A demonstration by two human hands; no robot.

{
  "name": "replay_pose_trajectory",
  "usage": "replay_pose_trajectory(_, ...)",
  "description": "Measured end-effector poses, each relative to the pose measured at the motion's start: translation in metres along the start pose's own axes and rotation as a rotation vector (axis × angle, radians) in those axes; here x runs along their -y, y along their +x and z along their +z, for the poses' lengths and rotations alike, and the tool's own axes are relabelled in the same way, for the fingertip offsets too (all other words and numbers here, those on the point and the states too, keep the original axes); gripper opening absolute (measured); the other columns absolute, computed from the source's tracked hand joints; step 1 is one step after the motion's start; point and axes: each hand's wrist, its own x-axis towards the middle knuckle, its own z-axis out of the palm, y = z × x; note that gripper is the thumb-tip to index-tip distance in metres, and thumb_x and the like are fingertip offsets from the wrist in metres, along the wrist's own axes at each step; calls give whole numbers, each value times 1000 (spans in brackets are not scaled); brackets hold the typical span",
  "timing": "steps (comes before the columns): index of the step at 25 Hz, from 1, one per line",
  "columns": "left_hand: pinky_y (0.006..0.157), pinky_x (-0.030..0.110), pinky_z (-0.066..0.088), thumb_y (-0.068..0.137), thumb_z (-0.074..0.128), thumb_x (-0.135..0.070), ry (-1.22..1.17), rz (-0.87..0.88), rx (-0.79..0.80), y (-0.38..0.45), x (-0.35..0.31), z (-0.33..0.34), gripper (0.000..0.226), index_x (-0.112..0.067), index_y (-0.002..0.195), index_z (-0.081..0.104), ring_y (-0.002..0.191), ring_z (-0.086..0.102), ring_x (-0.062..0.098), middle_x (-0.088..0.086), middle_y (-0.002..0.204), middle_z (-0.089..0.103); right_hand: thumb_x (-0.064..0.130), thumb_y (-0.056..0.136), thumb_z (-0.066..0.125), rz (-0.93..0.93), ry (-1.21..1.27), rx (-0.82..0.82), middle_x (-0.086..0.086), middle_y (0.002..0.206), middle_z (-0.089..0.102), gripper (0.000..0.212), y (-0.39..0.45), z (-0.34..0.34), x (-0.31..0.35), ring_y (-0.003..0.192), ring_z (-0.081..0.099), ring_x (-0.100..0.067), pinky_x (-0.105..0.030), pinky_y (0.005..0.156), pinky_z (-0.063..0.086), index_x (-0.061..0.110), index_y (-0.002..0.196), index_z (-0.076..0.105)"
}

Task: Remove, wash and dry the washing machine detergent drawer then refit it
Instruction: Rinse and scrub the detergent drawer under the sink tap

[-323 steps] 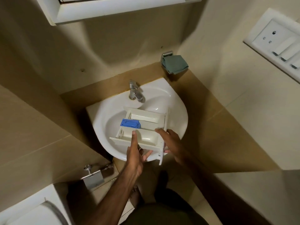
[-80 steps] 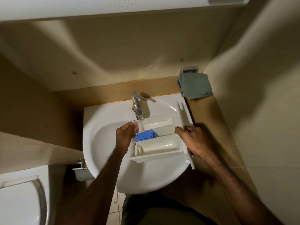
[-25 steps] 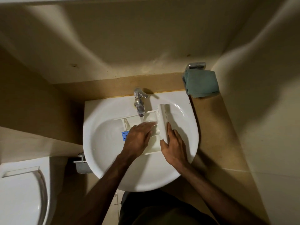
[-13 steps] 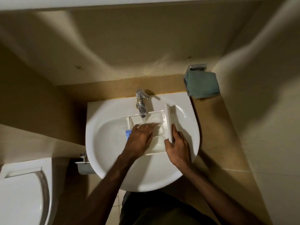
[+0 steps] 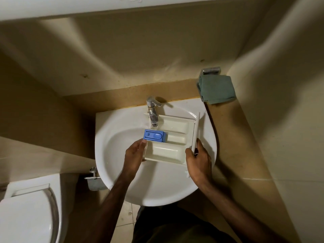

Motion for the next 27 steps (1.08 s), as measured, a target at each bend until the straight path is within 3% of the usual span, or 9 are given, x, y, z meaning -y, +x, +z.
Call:
replay_pose_trajectory(2,76,36,63,103,61,-43,-120,-94,27,-2,-16,1,20,-36,115,76,107,69,19,-8,112,76,63,77,44,21,31,-8,3,122,67,79,-7,5,-2,108,66,-20,-50,98,56,33,150,45)
replay_pose_trajectory(6,59,25,60,96,73,-40,-44,-34,33,10,-29,-2,11,-36,103,80,90,68,9,-20,90,78,58,79,56,68,189,-30,3,112,70,73,-26,12,-3,101,68,-17,-40,89,58,24,145,54)
replay_pose_trajectory(8,59,27,61,90,80,-41,-26,-55,23,18,-31,-10,25,-26,109,83,90,70,14,-12,94,80,71,76,62,125,243,-9,2,114,72,83,-32,15,-4,103,69,-19,-45,89,61,26,145,53)
replay_pose_trajectory(11,58,28,61,84,84,-45,70,-69,62,29,-37,-21,35,-22,110,84,91,71,18,-1,102,80,72,82,66,259,389,-23,-3,130,68,89,-30,10,2,115,67,-26,-56,94,60,26,154,43)
replay_pose_trajectory(15,54,25,57,82,86,-42,199,-83,213,48,-61,-30,30,-21,102,85,81,73,18,-2,89,81,57,92,68,360,564,-93,-8,149,54,84,-12,-8,14,130,57,-34,-56,96,59,33,162,29)
replay_pose_trajectory(17,54,25,57,80,87,-45,291,-79,294,59,-73,-29,31,-21,101,85,78,76,16,-3,85,81,53,86,73,405,557,-80,-8,142,60,74,-11,-9,11,126,60,-33,-50,85,64,29,151,47)
replay_pose_trajectory(20,44,17,48,77,89,-49,434,-53,329,69,-86,-20,30,-24,92,85,62,70,2,-10,70,76,27,92,71,445,499,-128,-4,103,66,10,-24,-4,8,110,63,-32,-42,68,64,20,98,69)
replay_pose_trajectory(23,46,19,49,70,92,-55,459,-3,283,74,-80,-15,38,-24,91,85,69,71,9,-6,80,78,29,92,67,395,427,-167,-9,90,68,16,-35,5,1,98,69,-34,-40,61,65,12,93,67)
replay_pose_trajectory(27,62,27,56,62,93,-62,383,112,86,66,-61,-11,47,-26,91,83,79,72,8,-12,86,79,33,93,65,385,407,-260,-12,96,74,23,-41,19,1,88,74,-32,-36,57,65,10,95,68)
